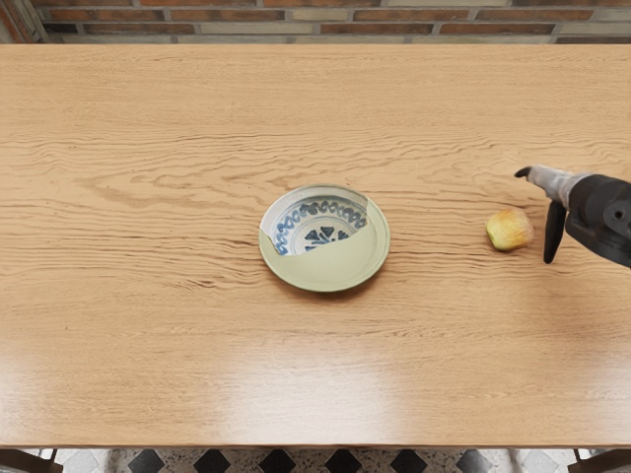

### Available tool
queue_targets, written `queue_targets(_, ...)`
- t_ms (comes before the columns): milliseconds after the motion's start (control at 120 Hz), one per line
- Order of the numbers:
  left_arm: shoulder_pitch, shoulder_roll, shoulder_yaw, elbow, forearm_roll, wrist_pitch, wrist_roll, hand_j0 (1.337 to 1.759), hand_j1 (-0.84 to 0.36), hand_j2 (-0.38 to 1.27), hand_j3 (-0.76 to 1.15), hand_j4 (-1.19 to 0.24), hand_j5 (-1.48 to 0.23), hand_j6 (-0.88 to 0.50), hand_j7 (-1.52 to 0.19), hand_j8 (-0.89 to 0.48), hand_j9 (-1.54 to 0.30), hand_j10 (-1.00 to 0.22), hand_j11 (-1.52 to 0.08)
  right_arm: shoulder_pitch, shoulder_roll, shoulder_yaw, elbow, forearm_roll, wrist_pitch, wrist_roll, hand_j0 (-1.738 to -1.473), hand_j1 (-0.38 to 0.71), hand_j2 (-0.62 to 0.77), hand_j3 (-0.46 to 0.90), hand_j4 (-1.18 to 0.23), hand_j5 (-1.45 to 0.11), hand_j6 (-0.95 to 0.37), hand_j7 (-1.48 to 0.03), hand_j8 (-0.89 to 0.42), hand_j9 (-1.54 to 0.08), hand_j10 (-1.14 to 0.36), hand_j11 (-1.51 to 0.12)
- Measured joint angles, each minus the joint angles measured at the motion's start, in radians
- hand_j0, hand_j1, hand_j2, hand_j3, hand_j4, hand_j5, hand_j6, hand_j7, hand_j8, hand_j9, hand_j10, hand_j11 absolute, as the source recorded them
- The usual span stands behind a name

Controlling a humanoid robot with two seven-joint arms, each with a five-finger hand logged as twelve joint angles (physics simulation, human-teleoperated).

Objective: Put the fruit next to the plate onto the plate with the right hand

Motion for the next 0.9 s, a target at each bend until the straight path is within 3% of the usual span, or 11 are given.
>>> queue_targets(900, 0.007, 0.000, 0.000, 0.000, 0.000, 0.000, 0.000, 1.658, 0.34, 0.00, 0.00, -0.01, -0.01, -0.01, -0.01, -0.01, -0.01, -0.01, -0.01, -0.018, 0.046, 0.005, 0.004, 0.003, -0.040, 0.000, -1.658, 0.00, -0.06, 0.00, -0.30, -0.39, -0.31, -0.39, -0.30, -0.39, -0.30, -0.39)
